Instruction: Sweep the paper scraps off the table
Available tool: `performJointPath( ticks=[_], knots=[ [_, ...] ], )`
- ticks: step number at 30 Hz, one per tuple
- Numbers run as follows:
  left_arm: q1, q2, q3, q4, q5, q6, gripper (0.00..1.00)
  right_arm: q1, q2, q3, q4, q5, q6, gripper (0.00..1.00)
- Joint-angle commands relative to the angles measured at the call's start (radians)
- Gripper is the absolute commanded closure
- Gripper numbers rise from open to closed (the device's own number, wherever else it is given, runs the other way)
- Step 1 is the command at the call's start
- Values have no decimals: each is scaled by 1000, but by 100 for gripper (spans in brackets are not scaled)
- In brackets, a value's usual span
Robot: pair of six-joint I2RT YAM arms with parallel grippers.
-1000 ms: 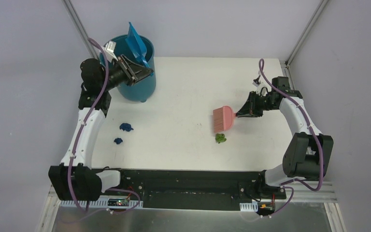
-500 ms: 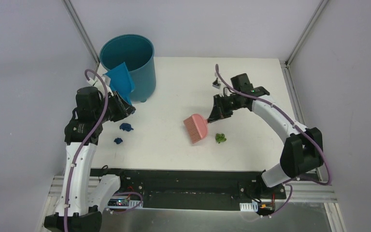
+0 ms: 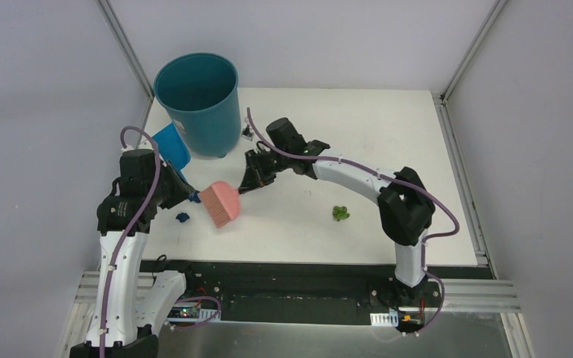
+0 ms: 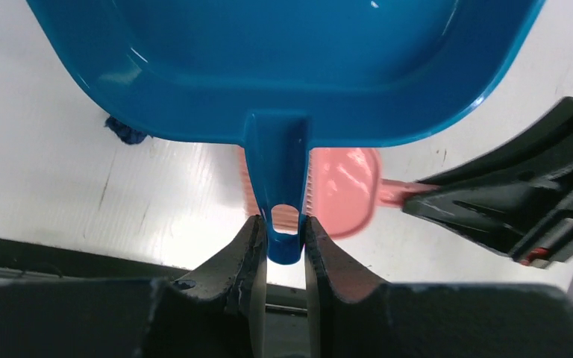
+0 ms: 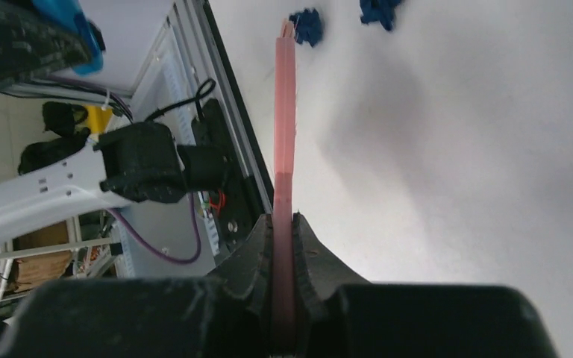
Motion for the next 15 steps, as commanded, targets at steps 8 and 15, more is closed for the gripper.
performJointPath(
  ticks=[8, 15],
  knots=[
    [-4, 44, 76, -67, -149, -159, 100, 54, 367, 235, 762, -143, 776, 100],
    [-4, 47, 158, -95, -238, -137, 100, 111, 617, 503, 869, -111, 1032, 100]
  ],
)
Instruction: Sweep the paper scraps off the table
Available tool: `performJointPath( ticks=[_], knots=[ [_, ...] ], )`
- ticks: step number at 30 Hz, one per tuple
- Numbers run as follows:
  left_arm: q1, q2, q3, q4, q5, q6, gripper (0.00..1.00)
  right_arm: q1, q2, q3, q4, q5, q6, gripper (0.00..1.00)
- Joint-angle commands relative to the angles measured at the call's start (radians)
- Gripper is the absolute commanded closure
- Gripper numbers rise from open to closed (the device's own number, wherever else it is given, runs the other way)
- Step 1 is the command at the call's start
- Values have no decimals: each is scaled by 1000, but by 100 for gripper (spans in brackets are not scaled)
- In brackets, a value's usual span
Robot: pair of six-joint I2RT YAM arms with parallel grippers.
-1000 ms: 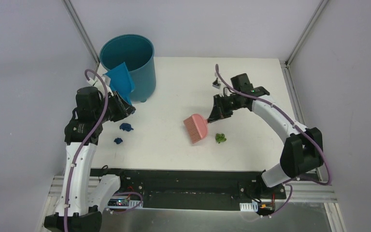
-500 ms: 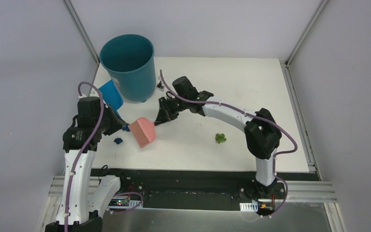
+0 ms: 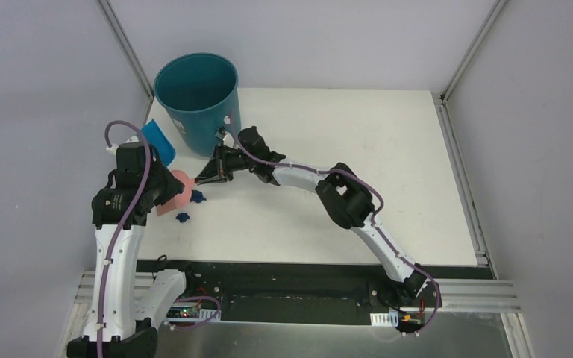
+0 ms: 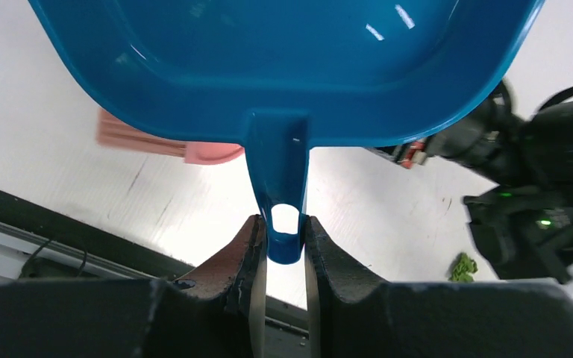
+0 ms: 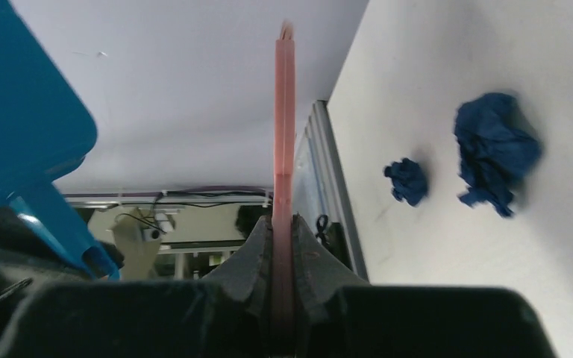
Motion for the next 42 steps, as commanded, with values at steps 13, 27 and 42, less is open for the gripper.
performJointPath(
  ticks=[13, 27, 42],
  knots=[
    [-33, -52, 70, 2, -134, 43, 100, 180, 86, 258, -404, 265, -28, 100],
    [-64, -184, -35, 65, -101, 72, 100, 165, -180, 43, -837, 848, -352, 100],
    [-74, -181, -72, 119, 38, 145, 100, -320, -761, -507, -1124, 662, -627, 100]
  ],
)
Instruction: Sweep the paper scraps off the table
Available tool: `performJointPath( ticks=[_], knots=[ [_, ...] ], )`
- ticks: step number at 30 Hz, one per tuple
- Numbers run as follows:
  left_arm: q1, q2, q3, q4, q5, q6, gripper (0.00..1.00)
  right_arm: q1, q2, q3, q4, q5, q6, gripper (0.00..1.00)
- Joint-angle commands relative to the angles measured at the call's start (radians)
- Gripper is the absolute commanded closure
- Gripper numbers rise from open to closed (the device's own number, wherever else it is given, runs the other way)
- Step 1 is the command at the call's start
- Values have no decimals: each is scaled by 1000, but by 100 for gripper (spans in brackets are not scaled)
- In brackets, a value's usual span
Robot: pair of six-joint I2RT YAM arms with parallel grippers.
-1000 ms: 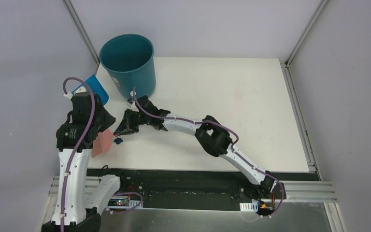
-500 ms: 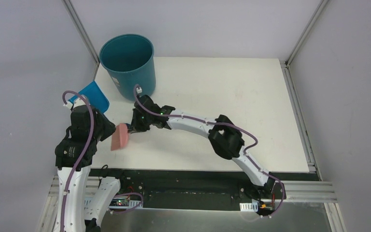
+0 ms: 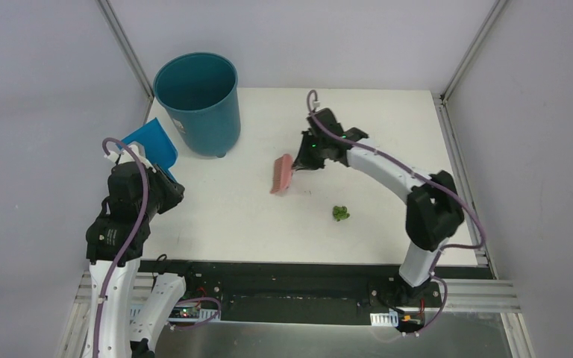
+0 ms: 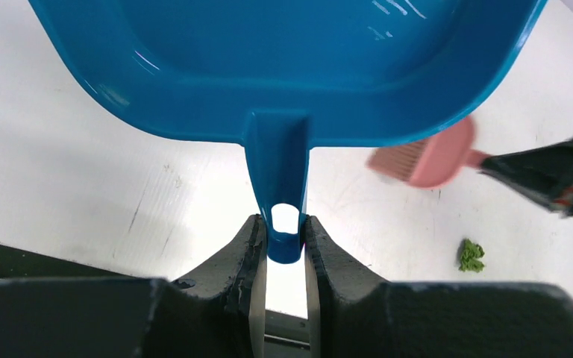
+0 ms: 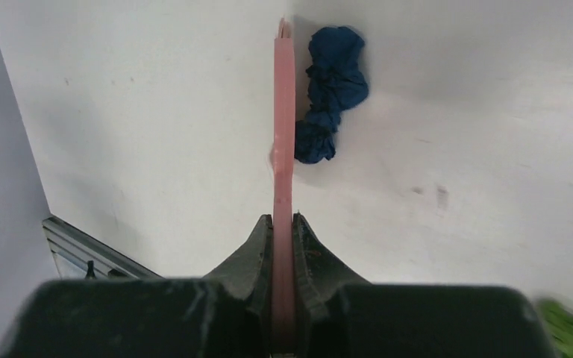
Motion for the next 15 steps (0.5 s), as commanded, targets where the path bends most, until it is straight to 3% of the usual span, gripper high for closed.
performJointPath(
  ticks=[1, 3, 5, 8, 9, 12, 15],
  knots=[
    [-7, 9, -39, 50, 86, 51, 100, -169, -209, -122, -241, -54, -227, 100],
    [-9, 6, -51, 59, 109, 57, 100, -245, -276, -162, -236, -150, -308, 100],
    [-8, 0, -55, 63, 121, 67, 100, -331, -302, -152, -258, -377, -424, 100],
    [-8, -2, -51, 62, 126, 95, 100, -454, -301, -44, -397, -759, -590, 100],
    [-8, 0, -49, 62, 131, 102, 100, -481, -295, 18, -498, -822, -702, 100],
    [-8, 22, -54, 67, 193, 130, 100, -503, -289, 184, -824, -773, -1113, 100],
    [-8, 60, -74, 77, 282, 162, 100, -499, -331, 152, -992, -618, -1452, 100]
  ],
)
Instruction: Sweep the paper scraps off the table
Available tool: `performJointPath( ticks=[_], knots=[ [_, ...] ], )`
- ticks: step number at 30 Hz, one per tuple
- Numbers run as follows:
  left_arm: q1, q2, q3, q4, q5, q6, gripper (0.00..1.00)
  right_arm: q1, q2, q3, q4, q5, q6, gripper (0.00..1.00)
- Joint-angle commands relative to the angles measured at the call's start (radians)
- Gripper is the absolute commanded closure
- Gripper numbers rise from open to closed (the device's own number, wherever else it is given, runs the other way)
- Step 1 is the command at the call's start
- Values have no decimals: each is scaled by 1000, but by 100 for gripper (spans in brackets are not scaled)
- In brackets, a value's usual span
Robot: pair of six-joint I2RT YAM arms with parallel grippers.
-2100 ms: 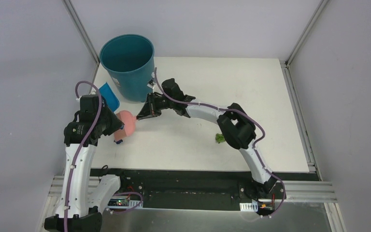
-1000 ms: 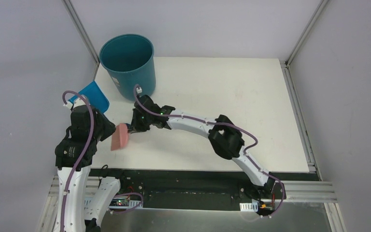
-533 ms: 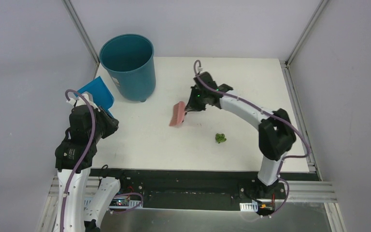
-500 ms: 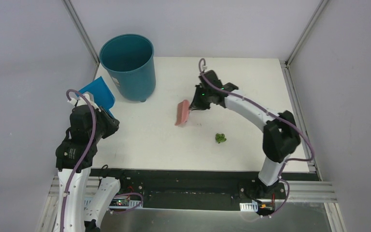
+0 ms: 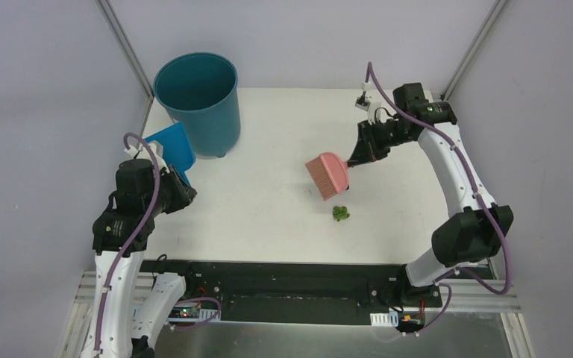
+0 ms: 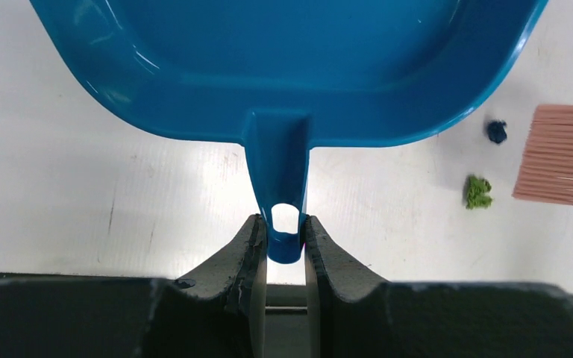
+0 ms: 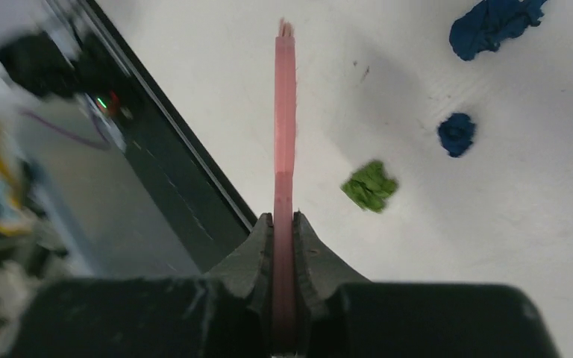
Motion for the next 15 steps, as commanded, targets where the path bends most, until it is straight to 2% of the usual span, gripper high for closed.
performJointPath(
  ticks=[1, 4, 8, 12, 15],
  knots=[
    [-7, 56, -23, 58, 153, 86, 100, 12, -95, -10, -364, 59, -653, 100],
    [-7, 98, -33, 69, 239, 147, 100, 18, -175, -151, -335, 235, -797, 100],
    [-42, 164, -14, 77, 368, 214, 100, 26, -242, -280, -204, 350, -836, 100],
    [-130, 255, 33, 50, 374, 234, 100, 25, -226, -335, -91, 400, -820, 100],
    [-208, 347, 77, 28, 349, 231, 100, 26, -152, -321, -32, 417, -808, 100]
  ],
)
